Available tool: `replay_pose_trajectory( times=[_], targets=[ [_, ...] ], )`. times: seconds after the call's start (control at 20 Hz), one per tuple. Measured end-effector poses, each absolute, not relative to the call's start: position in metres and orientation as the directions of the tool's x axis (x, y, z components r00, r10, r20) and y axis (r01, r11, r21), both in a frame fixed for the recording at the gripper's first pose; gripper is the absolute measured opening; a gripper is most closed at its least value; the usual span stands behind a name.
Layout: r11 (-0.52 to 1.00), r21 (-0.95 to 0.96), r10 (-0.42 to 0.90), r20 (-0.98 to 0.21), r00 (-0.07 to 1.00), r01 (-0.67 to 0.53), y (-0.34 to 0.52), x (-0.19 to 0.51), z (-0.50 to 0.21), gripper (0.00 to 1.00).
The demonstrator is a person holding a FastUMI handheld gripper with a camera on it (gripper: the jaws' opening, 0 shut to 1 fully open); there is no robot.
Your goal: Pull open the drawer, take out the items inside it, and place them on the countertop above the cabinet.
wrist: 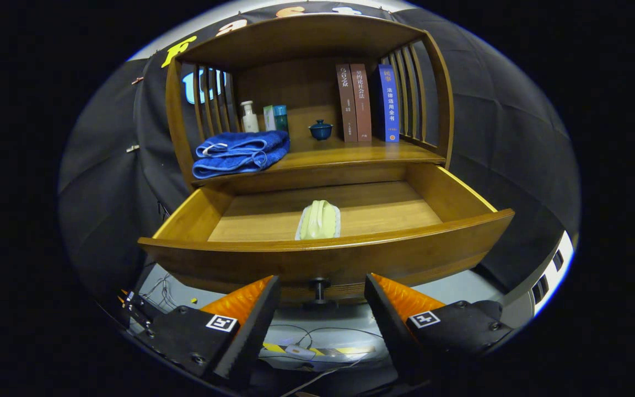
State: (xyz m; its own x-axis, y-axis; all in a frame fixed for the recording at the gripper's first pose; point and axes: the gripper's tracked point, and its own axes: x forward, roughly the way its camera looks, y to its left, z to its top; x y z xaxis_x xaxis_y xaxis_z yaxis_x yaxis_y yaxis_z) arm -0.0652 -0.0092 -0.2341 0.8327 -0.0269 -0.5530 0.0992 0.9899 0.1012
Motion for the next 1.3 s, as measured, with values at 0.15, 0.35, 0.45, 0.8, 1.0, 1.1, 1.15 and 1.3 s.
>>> replay_pose_trajectory(
  times=[0.15,0.35,0.45,0.8,1.0,1.1,1.15,1.3],
  targets=[
    [0.989,0.123,-0.008,-0.49,0.872,0.078,-0.005,-0.051,-0.195,0.97],
    [0.989,0.141,0.015,-0.442,0.897,0.053,-0.002,0.003,-0.159,0.97],
    [0.985,0.161,0.025,-0.446,0.894,0.054,-0.003,0.034,-0.155,0.97],
    [0.986,0.134,0.015,-0.669,0.743,0.1,-0.008,0.108,-0.22,0.94],
    [0.99,0.084,-0.012,-0.756,0.654,0.115,-0.014,0.123,-0.253,0.94],
    [0.989,0.074,-0.018,-0.801,0.598,0.129,-0.018,0.127,-0.268,0.94],
    [0.987,0.078,-0.016,-0.815,0.579,0.138,-0.019,0.13,-0.275,0.94],
    [0.99,0.059,-0.016,-0.857,0.514,0.129,-0.021,0.13,-0.294,0.89]
  ],
)
